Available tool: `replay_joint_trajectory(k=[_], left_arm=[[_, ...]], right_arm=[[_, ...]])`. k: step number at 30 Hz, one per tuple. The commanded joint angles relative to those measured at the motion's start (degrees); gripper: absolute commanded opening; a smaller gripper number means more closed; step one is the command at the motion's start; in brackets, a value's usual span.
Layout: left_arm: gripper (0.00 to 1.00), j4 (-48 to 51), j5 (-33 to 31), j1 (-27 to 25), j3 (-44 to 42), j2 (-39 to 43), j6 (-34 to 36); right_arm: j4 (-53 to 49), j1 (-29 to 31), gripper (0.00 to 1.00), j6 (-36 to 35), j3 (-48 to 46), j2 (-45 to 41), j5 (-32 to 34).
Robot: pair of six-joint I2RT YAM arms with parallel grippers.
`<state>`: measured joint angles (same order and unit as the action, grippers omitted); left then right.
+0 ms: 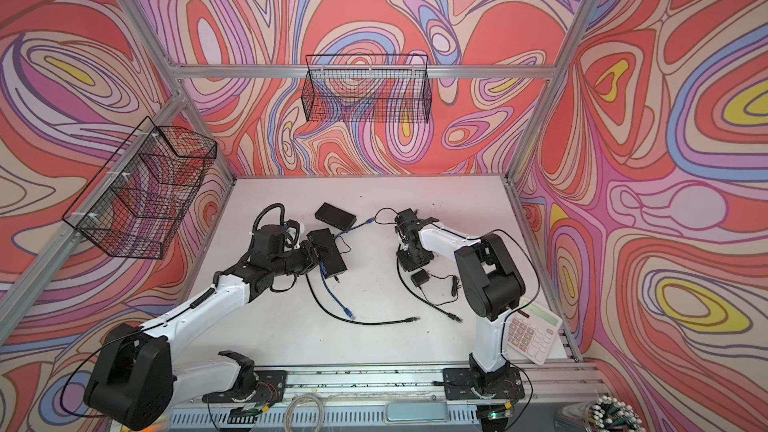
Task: Insert the plug into the switch port
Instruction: 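Close the right gripper on the thin barrel plug, tip pointing forward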
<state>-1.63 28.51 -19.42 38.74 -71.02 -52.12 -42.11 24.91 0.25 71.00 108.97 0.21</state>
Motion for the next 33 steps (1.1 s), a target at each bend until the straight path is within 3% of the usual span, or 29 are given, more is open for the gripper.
replay_joint_trajectory(k=[1,15,23,33], left_arm=[[0.14,-2.8,0.57,0.44,0.46,0.01,0.17],[0.14,-2.78,0.49,0.52,-0.15,0.54,0.09],[0.14,-3.16,0.8,0.61,-0.29,0.44,-0.18],[0.14,-4.85,1.72,0.58,-0.09,-0.43,-1.22]], right_arm=[[-1.55,-0.83,0.27,0.89,-2.05,1.55,0.77],[-0.24,-1.57,0.16,1.07,-2.54,1.82,1.18],[2.58,-1.62,0.0,1.17,-2.89,0.13,3.52],[8.61,-1.62,0.0,-0.11,-2.97,-10.05,6.05]])
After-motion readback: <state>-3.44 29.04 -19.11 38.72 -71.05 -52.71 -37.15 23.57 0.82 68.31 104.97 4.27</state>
